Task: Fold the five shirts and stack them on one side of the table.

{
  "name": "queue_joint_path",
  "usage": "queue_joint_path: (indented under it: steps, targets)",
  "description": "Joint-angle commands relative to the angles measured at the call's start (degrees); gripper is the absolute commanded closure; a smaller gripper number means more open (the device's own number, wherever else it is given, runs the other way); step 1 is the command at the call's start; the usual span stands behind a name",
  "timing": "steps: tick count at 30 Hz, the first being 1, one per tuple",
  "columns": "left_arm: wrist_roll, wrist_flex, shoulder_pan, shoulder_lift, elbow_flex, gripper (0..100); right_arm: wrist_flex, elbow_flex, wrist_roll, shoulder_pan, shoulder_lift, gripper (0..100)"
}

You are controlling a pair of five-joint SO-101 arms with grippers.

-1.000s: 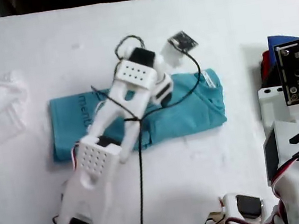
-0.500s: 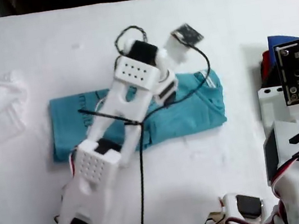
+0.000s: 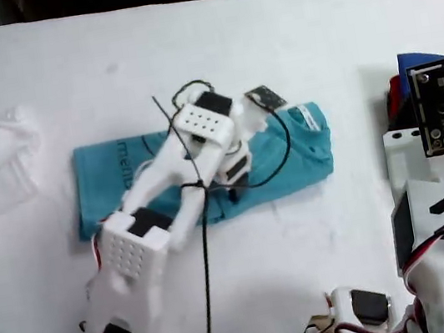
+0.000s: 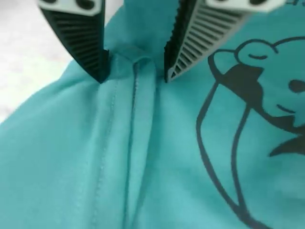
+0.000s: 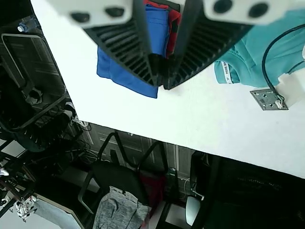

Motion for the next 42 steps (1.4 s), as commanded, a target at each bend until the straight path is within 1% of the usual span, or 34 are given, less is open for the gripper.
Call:
queue_joint_path:
  steps: [1,3,6,9,11,17,19,23,27,29,32,36,42]
  targets:
    - [2.46,4.13,-0.13,-6.11,-3.08,80,-0.84,-0.09,2.02,0.31,0.22,98.1]
    - [4.48,7.47,0.04,-8.57,-6.15,81,-0.84,-0.09,3.43,0.31,0.22,98.1]
    - [6.15,11.08,-0.66,-12.09,-9.41,81,-0.84,-0.09,3.43,0.31,0.13,98.1]
    - [6.33,14.07,-3.47,-15.43,-10.20,81,-0.84,-0.18,3.78,0.31,0.13,98.1]
    - [6.42,14.51,-7.08,-18.42,-8.62,81,-0.84,-0.18,3.78,0.31,0.13,98.1]
    - [5.89,14.33,-20.53,-29.67,4.48,81,-0.84,-0.18,3.69,0.31,0.13,98.1]
    - [3.69,14.33,-25.19,-33.10,8.44,80,-0.84,-0.18,3.69,0.31,0.13,98.1]
    - [1.14,14.15,-34.77,-37.58,14.24,74,-0.75,-0.18,3.52,0.22,0.13,98.1]
    - [0.18,11.25,-43.03,-36.26,18.20,68,-0.75,-0.09,3.25,0.13,0.13,98.1]
    - [-1.23,8.00,-45.58,-34.07,20.22,69,-0.75,-0.09,3.25,0.13,0.13,98.1]
    - [-0.79,3.08,-47.96,-29.32,21.98,69,-0.75,-0.09,3.52,0.22,0.13,98.1]
    - [0.44,-1.49,-48.92,-22.73,21.98,69,-0.75,-0.09,3.60,0.31,0.13,98.1]
    - [0.53,-5.80,-47.25,-16.48,21.98,69,-0.75,-0.09,3.60,0.31,0.13,98.1]
